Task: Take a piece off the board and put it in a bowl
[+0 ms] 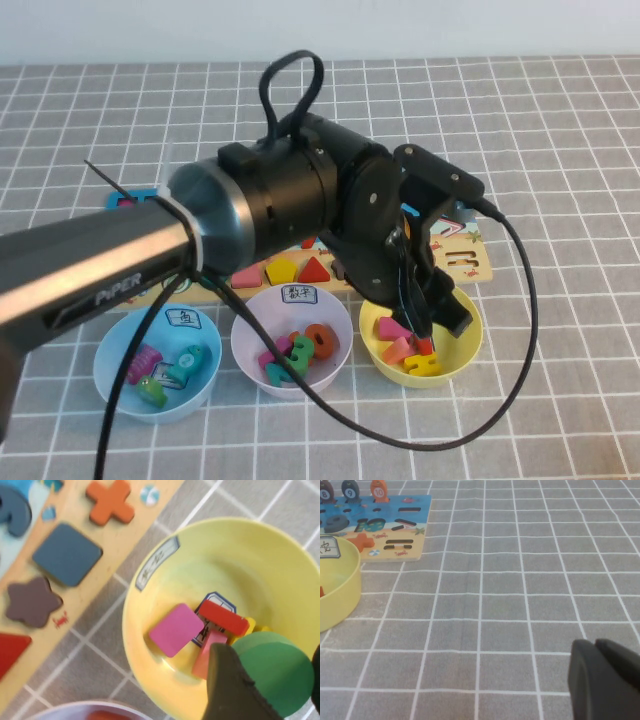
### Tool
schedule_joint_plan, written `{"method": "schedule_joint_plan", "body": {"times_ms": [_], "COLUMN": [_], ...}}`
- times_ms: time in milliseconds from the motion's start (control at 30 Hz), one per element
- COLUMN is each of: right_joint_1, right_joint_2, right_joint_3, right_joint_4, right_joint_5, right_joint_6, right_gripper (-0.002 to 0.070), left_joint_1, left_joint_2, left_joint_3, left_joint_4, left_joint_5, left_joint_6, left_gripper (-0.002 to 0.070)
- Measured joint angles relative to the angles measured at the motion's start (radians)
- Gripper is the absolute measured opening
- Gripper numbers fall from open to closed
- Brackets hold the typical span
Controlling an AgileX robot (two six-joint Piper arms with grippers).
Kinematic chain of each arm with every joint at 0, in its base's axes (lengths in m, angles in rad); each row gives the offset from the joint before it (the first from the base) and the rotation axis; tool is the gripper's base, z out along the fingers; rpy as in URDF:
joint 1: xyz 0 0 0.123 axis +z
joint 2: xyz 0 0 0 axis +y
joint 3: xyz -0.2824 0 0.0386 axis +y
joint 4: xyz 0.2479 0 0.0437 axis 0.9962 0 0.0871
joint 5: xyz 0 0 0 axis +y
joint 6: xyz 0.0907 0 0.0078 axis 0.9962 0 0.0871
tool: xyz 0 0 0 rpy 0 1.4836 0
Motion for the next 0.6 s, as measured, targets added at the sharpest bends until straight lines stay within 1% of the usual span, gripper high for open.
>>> {"method": "schedule_joint_plan", "body": {"times_ms": [233,600], "right_joint_1": [0.0,0.0], "right_joint_2": [0.0,0.0], "right_joint_3": [0.0,0.0], "right_joint_4": [0.0,0.0], "right_joint_5": [0.0,0.0], "right_joint_6": [0.0,0.0], "right_gripper": [-0.0017,-0.0017], "left_joint_1": [-0.002,-0.002], "left_joint_2": [0.026,0.074], "left_joint_3": [0.0,0.0], "left_joint_4": [0.002,0.0], "left_joint_5": [-0.012,-0.042], "left_joint_6": [-0.073,-0.084], "left_gripper": [0.0283,0.0282]}}
